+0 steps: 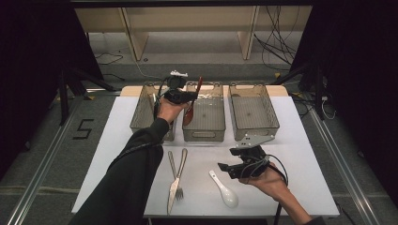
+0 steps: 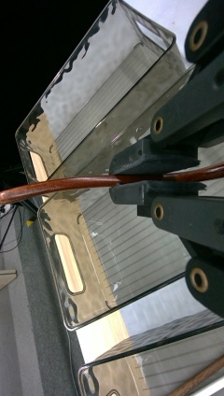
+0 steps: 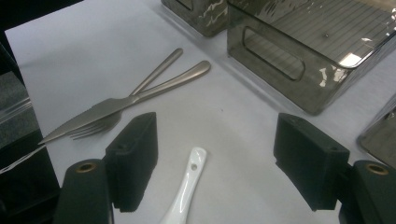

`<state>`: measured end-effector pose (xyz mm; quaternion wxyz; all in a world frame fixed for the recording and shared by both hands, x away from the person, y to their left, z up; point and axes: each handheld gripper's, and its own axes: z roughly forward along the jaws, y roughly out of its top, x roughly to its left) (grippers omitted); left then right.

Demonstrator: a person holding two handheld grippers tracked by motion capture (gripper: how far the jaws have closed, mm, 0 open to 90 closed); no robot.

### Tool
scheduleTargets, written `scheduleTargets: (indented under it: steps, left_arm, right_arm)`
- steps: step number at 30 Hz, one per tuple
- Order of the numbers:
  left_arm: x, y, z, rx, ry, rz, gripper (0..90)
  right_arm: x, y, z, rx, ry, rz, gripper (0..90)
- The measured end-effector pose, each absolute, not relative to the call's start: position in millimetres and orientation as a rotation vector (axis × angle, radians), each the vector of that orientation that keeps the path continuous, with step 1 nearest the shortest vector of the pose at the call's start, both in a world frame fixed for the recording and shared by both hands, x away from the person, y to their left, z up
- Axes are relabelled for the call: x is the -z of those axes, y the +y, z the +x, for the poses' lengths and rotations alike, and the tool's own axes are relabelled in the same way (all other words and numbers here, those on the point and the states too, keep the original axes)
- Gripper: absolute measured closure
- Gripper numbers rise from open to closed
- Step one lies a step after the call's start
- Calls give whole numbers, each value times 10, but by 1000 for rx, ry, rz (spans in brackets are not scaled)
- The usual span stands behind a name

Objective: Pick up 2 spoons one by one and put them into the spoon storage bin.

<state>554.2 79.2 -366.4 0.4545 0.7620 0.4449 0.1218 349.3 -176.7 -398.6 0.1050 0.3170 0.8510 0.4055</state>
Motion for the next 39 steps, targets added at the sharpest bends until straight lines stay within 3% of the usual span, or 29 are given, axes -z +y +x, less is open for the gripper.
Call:
scheduleTargets:
  steps: [9,13,16,20,28,39]
  left_arm:
    - [3730,779,5584,-309,1113,1861,816]
    - [3723,799,5592,-288,1141,1849,717]
    - [3692,824,5568,-276,1130,1862,705]
    - [3628,870,5512,-254,1126,1863,621]
    - [3462,1027,5253,-216,1084,1868,394]
    - [3440,1328,4611,-221,989,1885,279]
  right_arm:
    - [3977,-1765,3488,-1196,2508,931,315]
    - [3980,-1766,3489,-1195,2508,934,315]
    - [3982,-1765,3490,-1196,2508,934,315]
    - [3983,-1763,3490,-1194,2507,933,315]
    - [3988,-1756,3493,-1178,2503,945,315]
    - [4022,-1698,3514,-1105,2524,989,307]
